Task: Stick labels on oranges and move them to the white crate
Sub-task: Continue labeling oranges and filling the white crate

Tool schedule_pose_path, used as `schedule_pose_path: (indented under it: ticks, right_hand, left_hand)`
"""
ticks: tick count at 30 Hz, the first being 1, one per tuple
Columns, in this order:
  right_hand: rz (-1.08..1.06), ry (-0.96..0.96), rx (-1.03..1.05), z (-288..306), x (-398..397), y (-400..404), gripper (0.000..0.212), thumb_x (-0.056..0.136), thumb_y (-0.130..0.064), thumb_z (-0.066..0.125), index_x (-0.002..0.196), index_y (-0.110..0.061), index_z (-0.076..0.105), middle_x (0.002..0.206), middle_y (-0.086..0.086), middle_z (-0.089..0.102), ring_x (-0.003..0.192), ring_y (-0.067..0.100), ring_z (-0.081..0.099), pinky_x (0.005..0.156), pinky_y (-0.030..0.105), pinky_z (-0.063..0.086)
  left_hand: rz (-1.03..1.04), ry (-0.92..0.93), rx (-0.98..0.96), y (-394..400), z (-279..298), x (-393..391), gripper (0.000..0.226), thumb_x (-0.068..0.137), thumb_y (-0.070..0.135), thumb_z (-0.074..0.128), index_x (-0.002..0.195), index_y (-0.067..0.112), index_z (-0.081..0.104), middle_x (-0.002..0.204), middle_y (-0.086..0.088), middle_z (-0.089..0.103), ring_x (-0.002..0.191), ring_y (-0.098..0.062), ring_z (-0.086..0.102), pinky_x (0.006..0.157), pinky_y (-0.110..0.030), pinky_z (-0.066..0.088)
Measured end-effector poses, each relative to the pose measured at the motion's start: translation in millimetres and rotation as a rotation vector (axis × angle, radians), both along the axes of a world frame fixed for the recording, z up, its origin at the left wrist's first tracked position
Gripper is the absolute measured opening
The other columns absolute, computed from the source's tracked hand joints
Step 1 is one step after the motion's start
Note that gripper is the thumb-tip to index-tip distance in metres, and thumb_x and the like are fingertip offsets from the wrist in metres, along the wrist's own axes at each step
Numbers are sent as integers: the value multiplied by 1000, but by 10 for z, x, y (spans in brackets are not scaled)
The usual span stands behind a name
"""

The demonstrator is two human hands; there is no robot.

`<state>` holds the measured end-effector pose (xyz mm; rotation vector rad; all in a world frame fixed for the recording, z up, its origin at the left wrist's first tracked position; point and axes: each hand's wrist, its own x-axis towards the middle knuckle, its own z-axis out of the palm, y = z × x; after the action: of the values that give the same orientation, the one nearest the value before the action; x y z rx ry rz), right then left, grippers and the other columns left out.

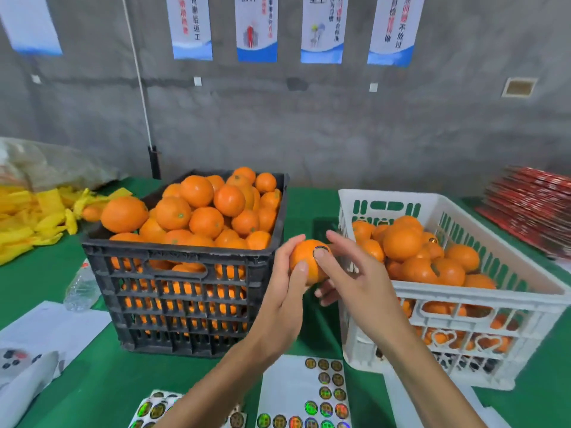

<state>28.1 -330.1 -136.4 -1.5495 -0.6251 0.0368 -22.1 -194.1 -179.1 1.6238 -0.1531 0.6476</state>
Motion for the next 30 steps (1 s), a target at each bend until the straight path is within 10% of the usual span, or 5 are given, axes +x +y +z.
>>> schedule_pose_path:
  ticks: [5, 9, 15, 23, 30]
  right_hand:
    - [7, -32, 81, 378, 268, -25, 49, 94, -36, 70, 138, -18, 56, 120, 8, 70, 75, 27, 76, 63, 33, 63]
    - [-640, -680, -472, 385, 626, -159, 37, 98, -36, 64, 133, -24, 57, 138, -2, 53, 99, 24, 65, 73, 32, 51]
    - [-853, -592, -757, 249, 864, -330, 47, 95, -1, 56, 138, -20, 52, 169, 5, 14, 76, 42, 63, 52, 35, 41]
    - [-464, -922, -347, -55, 533, -91, 30, 98, -4, 59, 126, -4, 68, 139, 9, 61, 120, 23, 64, 104, 38, 51]
    - [-254, -407, -21, -567, 73, 154, 51, 104, -54, 42, 146, -27, 52, 134, -14, 65, 121, 4, 62, 99, 30, 54]
  left_hand:
    - [91, 26, 522, 143, 607, 193, 44, 108, 43, 35, 151, 34, 34, 149, 10, 45, 135, -4, 45, 110, -25, 39]
    - [457, 26, 953, 618, 1064, 570, 39, 98, 8, 53, 137, 6, 56, 136, -15, 59, 129, -31, 51, 112, -37, 35]
    - [675, 766, 1487, 1387, 1369, 840, 48, 97, 26, 53, 144, 30, 47, 141, -13, 51, 133, -33, 47, 108, -43, 40]
    - [692, 131, 925, 1060, 1326, 585, 72, 86, 30, 78, 149, 17, 47, 135, -20, 55, 126, -39, 49, 107, -45, 40]
    - [529, -174, 967, 75, 443, 87, 65, 89, 17, 75, 148, 18, 49, 147, -16, 45, 133, -33, 45, 106, -44, 48]
